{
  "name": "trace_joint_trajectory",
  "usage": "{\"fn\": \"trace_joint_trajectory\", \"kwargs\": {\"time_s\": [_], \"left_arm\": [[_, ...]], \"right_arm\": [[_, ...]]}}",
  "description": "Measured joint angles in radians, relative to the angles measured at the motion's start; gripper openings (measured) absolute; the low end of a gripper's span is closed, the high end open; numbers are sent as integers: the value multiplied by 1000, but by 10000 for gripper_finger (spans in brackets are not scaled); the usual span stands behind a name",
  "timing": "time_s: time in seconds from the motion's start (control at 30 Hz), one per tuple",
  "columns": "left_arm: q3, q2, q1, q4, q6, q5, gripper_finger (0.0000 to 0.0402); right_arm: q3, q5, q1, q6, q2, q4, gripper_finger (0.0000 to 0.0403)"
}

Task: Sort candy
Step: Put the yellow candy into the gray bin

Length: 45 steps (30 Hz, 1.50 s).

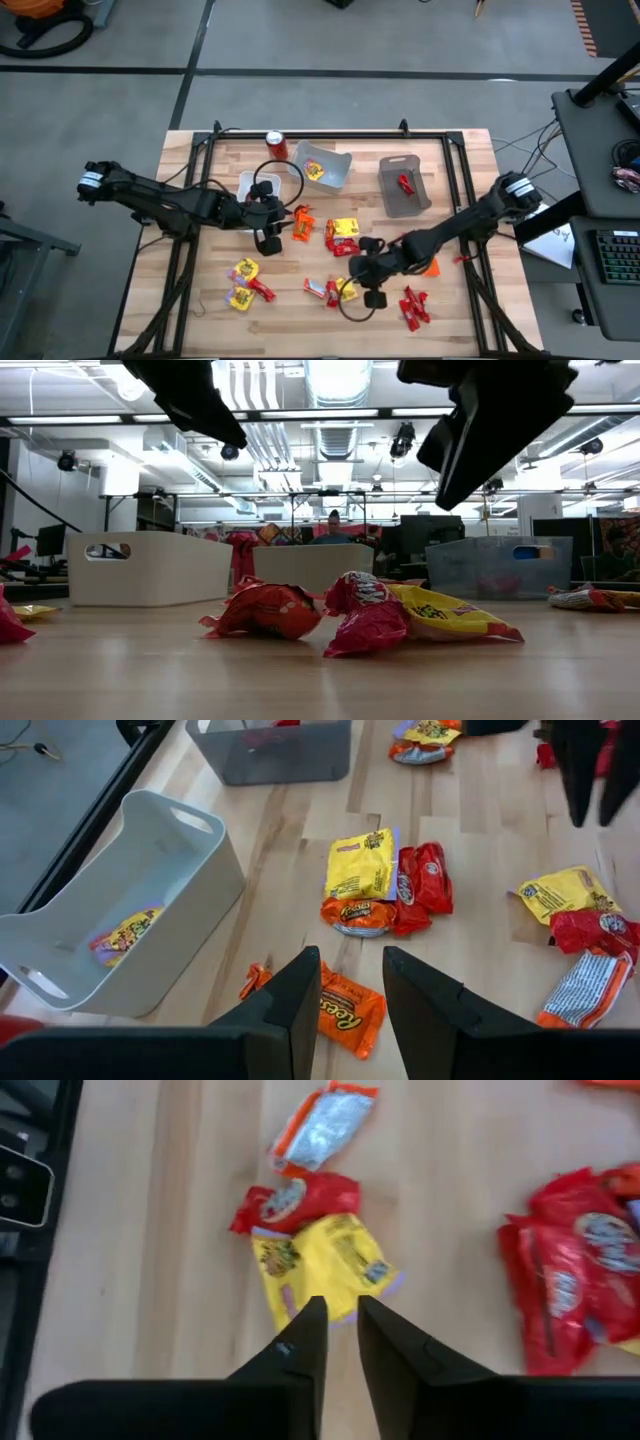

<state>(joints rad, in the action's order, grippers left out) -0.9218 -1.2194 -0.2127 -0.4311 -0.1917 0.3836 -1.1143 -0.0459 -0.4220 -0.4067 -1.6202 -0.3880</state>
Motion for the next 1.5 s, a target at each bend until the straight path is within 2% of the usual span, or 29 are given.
{"fn": "trace_joint_trajectory", "kwargs": {"time_s": [0.3, 0.47, 0.7, 1.23, 1.5], "left_arm": [[0, 2, -2, -11, -4, -10, 96], [0, 10, -12, -33, -4, -12, 96], [0, 10, -33, -51, -4, -31, 96], [0, 11, -42, -50, 1, -31, 96], [0, 11, -42, -50, 11, -30, 96]], "right_arm": [[-157, 1, 1, -2, -180, -106, 180], [-211, 2, 1, -2, -239, -118, 206], [-218, 1, 1, -2, -264, -128, 188], [-173, -8, 3, 24, -267, -41, 104], [-122, -18, 3, 14, -267, 16, 97]]}}
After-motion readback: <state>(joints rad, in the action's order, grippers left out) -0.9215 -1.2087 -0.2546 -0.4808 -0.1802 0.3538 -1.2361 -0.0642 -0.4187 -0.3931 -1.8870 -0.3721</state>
